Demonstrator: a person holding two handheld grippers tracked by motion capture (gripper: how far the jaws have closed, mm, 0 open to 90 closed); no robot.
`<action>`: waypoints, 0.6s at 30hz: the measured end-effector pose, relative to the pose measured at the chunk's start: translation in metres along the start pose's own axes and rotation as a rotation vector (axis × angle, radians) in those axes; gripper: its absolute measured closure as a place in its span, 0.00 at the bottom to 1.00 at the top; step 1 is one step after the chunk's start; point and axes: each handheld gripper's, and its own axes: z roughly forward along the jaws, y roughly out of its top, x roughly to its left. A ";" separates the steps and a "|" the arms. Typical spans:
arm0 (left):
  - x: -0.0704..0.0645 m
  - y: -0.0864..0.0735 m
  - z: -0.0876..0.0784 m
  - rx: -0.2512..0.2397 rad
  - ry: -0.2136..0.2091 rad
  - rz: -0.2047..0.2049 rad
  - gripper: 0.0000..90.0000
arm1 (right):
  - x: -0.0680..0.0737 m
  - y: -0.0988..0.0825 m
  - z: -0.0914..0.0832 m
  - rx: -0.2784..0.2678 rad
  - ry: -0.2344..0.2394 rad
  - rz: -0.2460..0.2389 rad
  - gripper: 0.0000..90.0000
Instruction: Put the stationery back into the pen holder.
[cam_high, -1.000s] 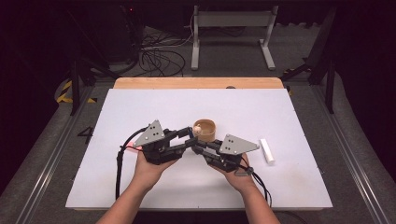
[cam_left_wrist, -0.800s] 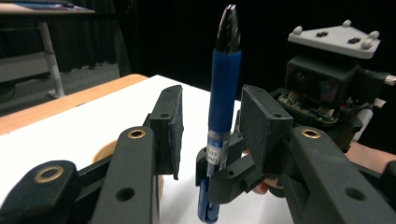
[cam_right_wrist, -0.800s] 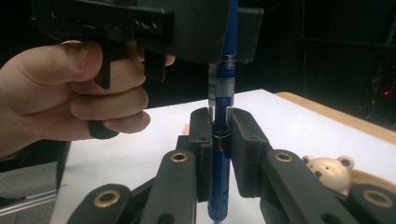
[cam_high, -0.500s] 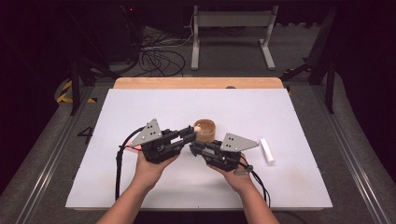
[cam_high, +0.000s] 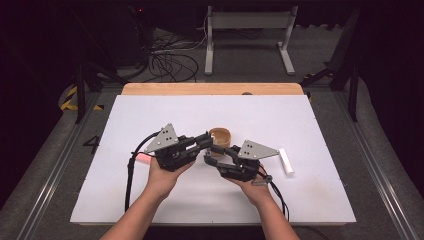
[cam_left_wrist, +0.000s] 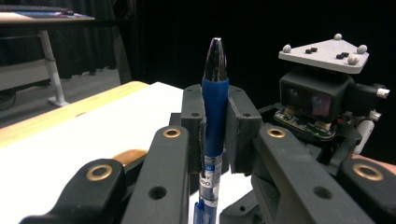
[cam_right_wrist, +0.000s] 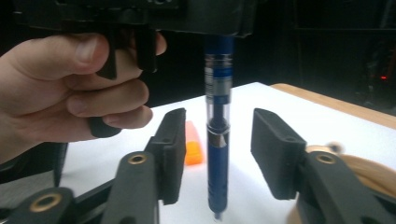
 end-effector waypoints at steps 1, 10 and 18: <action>0.000 0.001 0.001 -0.003 0.000 0.000 0.89 | -0.002 0.001 -0.002 0.001 -0.013 0.001 0.59; 0.012 0.010 0.016 -0.029 -0.016 -0.019 0.89 | -0.007 0.007 -0.013 0.036 -0.119 -0.023 0.44; 0.023 0.013 0.031 -0.031 0.017 -0.002 0.88 | -0.013 0.011 -0.023 0.025 -0.193 -0.027 0.37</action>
